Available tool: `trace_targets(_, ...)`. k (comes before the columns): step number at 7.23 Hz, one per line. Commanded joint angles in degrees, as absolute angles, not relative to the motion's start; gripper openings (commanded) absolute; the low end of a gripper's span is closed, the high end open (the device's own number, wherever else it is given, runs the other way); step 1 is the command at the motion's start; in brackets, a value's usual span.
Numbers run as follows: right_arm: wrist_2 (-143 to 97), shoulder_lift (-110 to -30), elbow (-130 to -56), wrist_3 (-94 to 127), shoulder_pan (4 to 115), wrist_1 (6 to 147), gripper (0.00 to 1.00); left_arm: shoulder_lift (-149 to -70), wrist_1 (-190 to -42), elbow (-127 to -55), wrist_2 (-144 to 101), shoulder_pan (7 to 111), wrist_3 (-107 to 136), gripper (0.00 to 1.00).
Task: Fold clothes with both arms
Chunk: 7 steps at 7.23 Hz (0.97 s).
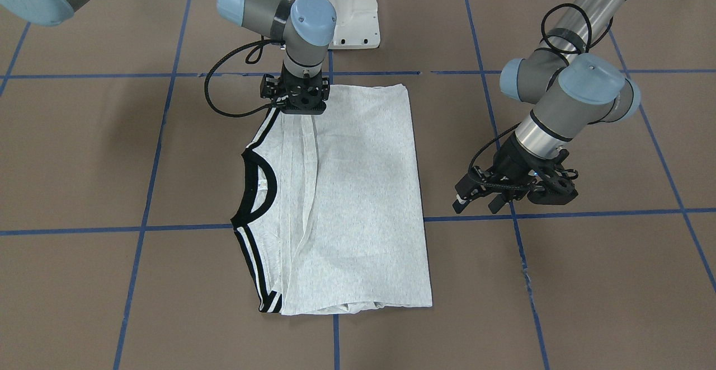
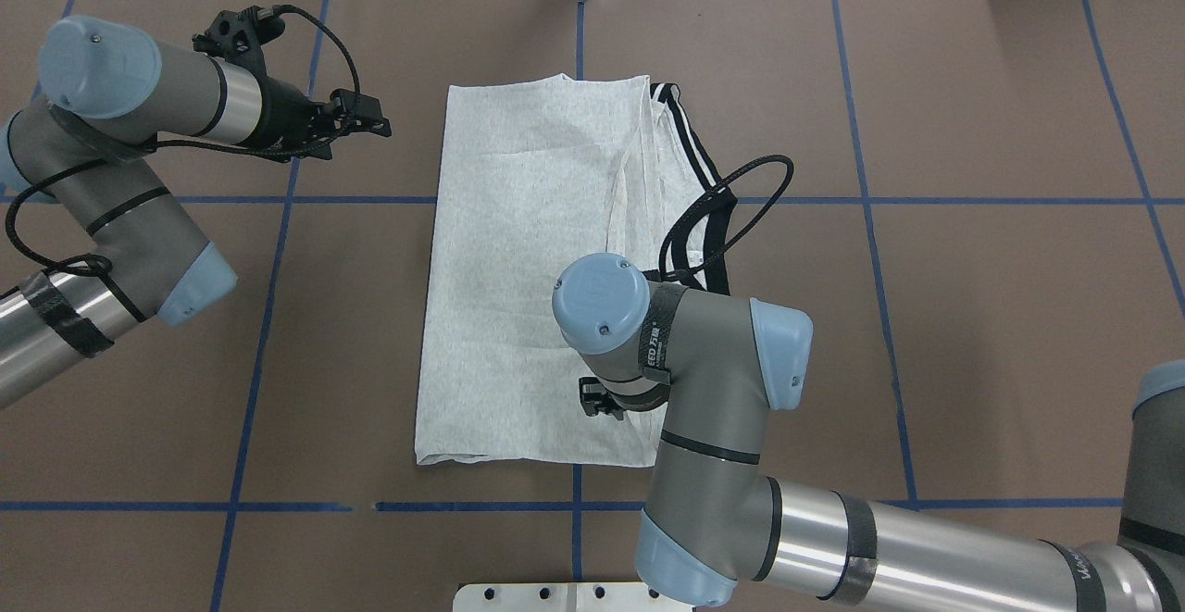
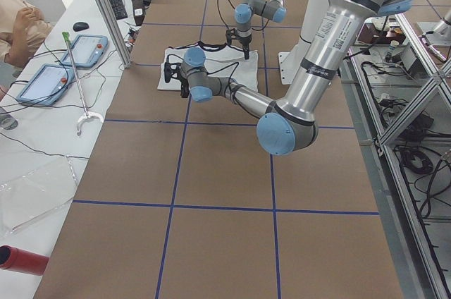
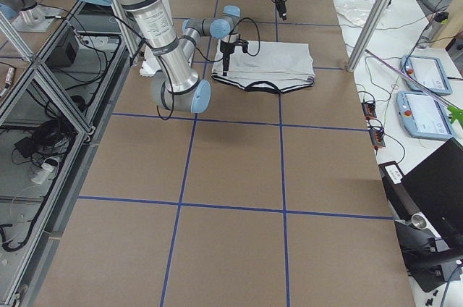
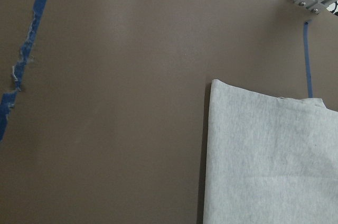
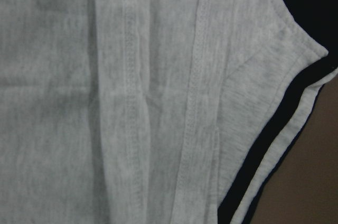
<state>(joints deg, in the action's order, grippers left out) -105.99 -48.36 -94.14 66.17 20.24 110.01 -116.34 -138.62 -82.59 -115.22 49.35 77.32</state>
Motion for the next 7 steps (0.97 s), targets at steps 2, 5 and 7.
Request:
trace_targets(2, -105.9, -55.7, -102.1, 63.1, 20.0, 115.1, 0.99, -115.5, -138.6, -84.6, -115.2, 49.4, 77.5, 1.00)
trace_targets(5, -104.9, -55.0, -105.1, 70.1, 17.8, 114.4, 0.98, -115.4, -138.3, -85.2, -115.2, 49.4, 77.5, 1.00)
trace_targets(7, -104.2, -55.2, -104.5, 89.7, 17.8, 102.7, 0.96, -115.1, -138.2, -85.6, -115.2, 49.4, 77.5, 1.00)
